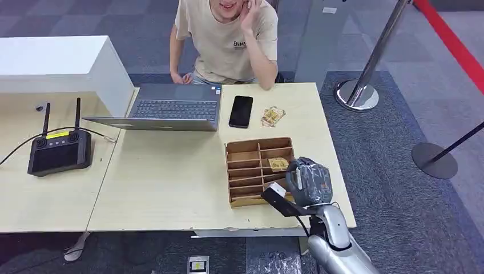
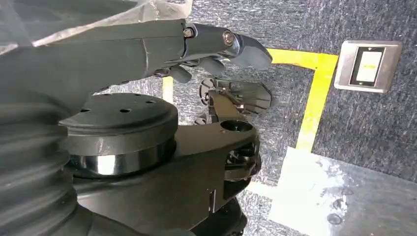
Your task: Pass the card to the sensor for recognition and then transmit it.
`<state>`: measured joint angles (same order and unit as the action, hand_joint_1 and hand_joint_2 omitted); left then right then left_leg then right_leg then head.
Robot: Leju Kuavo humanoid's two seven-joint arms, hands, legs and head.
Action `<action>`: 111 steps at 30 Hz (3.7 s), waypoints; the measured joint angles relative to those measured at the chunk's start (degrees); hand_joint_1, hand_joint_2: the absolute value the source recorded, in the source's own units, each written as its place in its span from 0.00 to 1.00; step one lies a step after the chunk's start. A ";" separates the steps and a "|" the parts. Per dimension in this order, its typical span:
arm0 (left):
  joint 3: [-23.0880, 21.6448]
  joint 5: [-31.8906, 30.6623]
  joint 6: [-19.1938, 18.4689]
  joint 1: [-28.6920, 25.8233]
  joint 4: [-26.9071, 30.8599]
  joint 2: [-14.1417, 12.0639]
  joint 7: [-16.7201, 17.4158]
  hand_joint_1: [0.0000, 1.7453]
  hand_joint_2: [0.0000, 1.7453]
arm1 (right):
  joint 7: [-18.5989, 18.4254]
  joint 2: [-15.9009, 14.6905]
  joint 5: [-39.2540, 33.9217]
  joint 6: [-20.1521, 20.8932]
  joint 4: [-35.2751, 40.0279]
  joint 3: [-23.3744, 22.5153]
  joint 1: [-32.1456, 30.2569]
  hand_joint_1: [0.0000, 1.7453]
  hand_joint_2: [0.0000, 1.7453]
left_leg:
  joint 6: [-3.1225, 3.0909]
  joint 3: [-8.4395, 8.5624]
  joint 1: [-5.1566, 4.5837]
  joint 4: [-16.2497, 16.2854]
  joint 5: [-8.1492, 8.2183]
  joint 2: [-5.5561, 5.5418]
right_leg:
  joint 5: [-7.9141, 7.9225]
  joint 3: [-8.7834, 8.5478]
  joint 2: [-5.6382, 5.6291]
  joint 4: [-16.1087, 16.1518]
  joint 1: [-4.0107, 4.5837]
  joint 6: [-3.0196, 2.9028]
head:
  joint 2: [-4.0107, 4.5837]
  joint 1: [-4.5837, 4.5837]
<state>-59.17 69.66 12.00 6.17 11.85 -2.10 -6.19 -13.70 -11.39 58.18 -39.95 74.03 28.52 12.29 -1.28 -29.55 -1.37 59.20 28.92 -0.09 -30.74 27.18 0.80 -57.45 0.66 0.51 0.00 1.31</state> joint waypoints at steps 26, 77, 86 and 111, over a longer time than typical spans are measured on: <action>-0.02 -0.44 -0.33 0.00 0.00 0.50 0.13 0.00 1.00 | -1.22 -0.20 -1.64 0.20 -3.02 2.21 3.60 0.42 1.00 | 0.00 0.01 0.00 0.00 0.00 0.00 | 0.00 -0.01 0.00 0.00 0.00 0.00 | 0.00 0.02; -0.02 -0.11 0.20 -0.01 0.00 0.96 0.15 0.00 1.00 | 1.03 -1.71 -1.46 0.00 -2.51 3.26 3.41 1.00 1.00 | 0.00 0.09 0.00 0.00 0.00 0.00 | 0.00 -0.08 0.00 -0.01 0.00 0.00 | 0.00 0.00; -0.02 -0.66 0.20 -0.01 0.00 0.94 -1.64 0.00 1.00 | 11.25 1.64 -4.35 -0.02 1.09 -3.34 3.29 1.00 1.00 | 0.01 0.10 0.01 0.00 -0.01 0.00 | 0.00 -0.09 0.00 -0.01 0.01 0.00 | 0.00 0.00; -0.07 -0.66 0.57 0.01 0.00 0.94 -1.18 0.00 1.00 | 8.11 3.70 -8.48 0.02 2.97 -7.89 6.44 0.00 1.00 | 0.03 0.10 0.01 0.00 -0.02 0.00 | 0.01 -0.09 0.00 -0.01 0.01 -0.01 | 0.00 0.02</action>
<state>-59.23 69.00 12.57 6.19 11.85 -1.16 -7.37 -5.59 -7.69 49.71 -39.93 77.00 20.63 18.73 -1.25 -29.45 -1.36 59.20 28.90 -0.10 -30.74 27.08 0.80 -57.46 0.66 0.50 0.00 1.33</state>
